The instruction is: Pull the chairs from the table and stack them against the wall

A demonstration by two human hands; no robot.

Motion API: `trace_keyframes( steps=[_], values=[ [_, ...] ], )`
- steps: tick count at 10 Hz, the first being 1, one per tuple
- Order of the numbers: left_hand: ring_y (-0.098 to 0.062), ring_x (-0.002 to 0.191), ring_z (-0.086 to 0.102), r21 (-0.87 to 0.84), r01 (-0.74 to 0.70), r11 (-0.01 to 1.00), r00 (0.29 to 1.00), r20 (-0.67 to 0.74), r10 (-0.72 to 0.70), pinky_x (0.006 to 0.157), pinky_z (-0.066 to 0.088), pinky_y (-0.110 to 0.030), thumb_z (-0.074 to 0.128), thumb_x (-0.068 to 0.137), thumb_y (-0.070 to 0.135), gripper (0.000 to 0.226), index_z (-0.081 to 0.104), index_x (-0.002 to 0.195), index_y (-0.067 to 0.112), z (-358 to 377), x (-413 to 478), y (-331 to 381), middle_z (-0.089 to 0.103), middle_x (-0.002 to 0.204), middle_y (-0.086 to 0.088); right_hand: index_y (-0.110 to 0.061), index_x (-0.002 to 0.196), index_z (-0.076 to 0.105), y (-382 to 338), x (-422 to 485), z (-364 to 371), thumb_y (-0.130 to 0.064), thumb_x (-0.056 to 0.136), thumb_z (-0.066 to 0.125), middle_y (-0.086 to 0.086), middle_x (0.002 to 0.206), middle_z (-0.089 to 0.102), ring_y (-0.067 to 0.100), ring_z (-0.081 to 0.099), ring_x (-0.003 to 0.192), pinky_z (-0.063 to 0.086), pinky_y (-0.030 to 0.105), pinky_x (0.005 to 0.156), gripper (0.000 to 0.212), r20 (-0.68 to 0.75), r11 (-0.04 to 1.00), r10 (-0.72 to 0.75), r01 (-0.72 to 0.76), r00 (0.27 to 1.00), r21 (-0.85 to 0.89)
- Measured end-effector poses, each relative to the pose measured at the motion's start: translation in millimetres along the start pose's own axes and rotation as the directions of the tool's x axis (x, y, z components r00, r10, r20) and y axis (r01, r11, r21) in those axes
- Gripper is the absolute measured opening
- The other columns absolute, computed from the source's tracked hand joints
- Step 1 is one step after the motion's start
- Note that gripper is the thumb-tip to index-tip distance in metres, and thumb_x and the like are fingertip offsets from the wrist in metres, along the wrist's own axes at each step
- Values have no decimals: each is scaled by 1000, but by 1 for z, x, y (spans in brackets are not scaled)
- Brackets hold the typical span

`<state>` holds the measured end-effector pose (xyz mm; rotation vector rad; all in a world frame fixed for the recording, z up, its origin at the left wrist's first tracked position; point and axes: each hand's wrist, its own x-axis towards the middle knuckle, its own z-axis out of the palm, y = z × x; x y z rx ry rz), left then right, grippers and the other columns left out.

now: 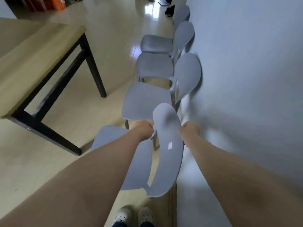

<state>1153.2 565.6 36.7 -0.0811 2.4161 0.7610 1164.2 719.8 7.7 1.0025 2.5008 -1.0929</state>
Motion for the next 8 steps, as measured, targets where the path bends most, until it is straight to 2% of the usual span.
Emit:
trace_keyframes(
  steps=[1,2,3,4,5,6,7,8],
  values=[
    [-34,106,62,50,-64,997,996,61,61,78,44,-31,38,95,6,36,65,116,-3,15,5,19,67,111,-20,-14,56,41,27,9,-20,-2,83,50,13,81,51,25,50,76,57,44,85,31,-51,996,-5,1,999,-91],
    [-33,109,61,100,-119,988,988,111,108,77,42,-30,38,93,5,34,66,113,-1,27,8,36,65,118,-19,-12,56,45,41,3,-38,-3,86,50,16,82,54,28,53,76,53,35,76,33,-91,993,25,-35,996,-116],
    [-33,107,60,146,-164,976,981,128,145,87,49,-35,39,92,6,34,66,113,3,32,5,47,65,120,-17,0,94,69,53,5,-51,-7,89,50,21,105,67,34,62,92,44,28,72,22,-119,987,84,-98,989,-125],
    [-34,113,60,163,-184,969,978,129,164,94,50,-37,41,93,8,34,65,116,2,35,4,49,65,120,-18,3,110,67,62,6,-52,-6,90,48,23,118,65,35,62,108,50,33,86,29,-218,987,106,-130,970,-95],
    [-31,108,60,172,-191,966,977,132,169,88,50,-36,42,94,7,33,63,118,-1,37,3,48,63,122,-20,4,116,61,64,5,-50,-4,91,47,24,123,61,36,59,117,48,37,94,30,-290,988,132,-149,948,-36],
    [-32,116,58,174,-186,967,977,140,163,94,49,-36,42,95,7,33,61,121,0,37,3,46,62,125,-19,2,127,52,55,5,-55,-1,95,43,22,135,54,35,51,128,42,39,103,34,-281,978,151,-185,948,-100],
    [-32,116,59,156,-181,971,977,144,159,88,49,-35,40,94,6,34,61,120,0,34,2,43,62,124,-18,3,132,48,38,3,-68,-1,97,38,22,141,47,35,44,133,39,40,105,36,-251,958,88,-151,964,-245],
    [-32,115,61,139,-162,977,980,142,142,77,44,-29,38,93,5,36,64,117,-1,31,0,41,65,121,-19,-1,130,52,22,-3,-68,-2,95,44,19,138,51,34,47,131,41,38,104,36,-204,969,34,-82,978,-232]
  ],
)
